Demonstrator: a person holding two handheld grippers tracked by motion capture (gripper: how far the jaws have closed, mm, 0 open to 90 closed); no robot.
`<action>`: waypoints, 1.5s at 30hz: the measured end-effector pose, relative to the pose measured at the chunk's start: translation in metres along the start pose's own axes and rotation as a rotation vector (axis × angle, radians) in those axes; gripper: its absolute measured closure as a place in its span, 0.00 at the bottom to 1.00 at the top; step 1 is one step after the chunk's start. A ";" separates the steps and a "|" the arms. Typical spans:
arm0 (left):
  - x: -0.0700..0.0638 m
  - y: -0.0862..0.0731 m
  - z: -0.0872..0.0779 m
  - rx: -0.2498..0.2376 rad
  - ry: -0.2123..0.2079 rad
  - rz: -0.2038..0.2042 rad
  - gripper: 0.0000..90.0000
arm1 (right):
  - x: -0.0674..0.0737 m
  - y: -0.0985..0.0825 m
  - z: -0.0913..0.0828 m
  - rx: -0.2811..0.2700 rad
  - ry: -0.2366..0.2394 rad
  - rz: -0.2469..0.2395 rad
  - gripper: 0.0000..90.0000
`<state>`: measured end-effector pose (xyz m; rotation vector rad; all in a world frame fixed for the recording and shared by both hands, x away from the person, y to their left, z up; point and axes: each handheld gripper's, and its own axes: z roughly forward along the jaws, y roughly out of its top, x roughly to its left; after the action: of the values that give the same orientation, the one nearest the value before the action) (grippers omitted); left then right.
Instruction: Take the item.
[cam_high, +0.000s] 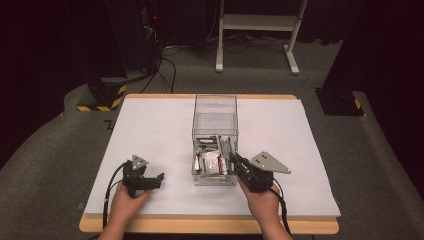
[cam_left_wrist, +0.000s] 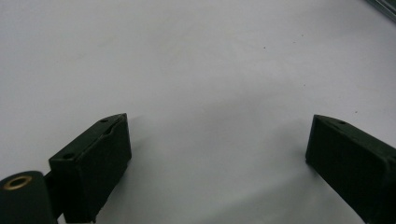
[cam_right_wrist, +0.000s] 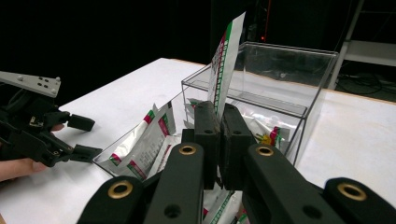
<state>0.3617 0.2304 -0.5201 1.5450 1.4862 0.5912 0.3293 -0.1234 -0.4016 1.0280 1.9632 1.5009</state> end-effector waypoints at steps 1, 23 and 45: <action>0.000 0.000 0.000 -0.001 0.000 -0.002 0.08 | -0.001 0.000 -0.001 -0.001 -0.004 0.000 0.98; 0.000 0.000 0.000 -0.004 -0.001 -0.008 0.08 | -0.021 0.004 -0.019 -0.042 -0.085 0.020 0.98; 0.000 0.000 0.000 -0.003 -0.002 -0.008 0.08 | -0.043 -0.001 -0.036 -0.047 -0.187 0.033 0.98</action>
<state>0.3621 0.2302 -0.5203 1.5368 1.4882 0.5866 0.3290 -0.1784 -0.3950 1.1417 1.7816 1.4069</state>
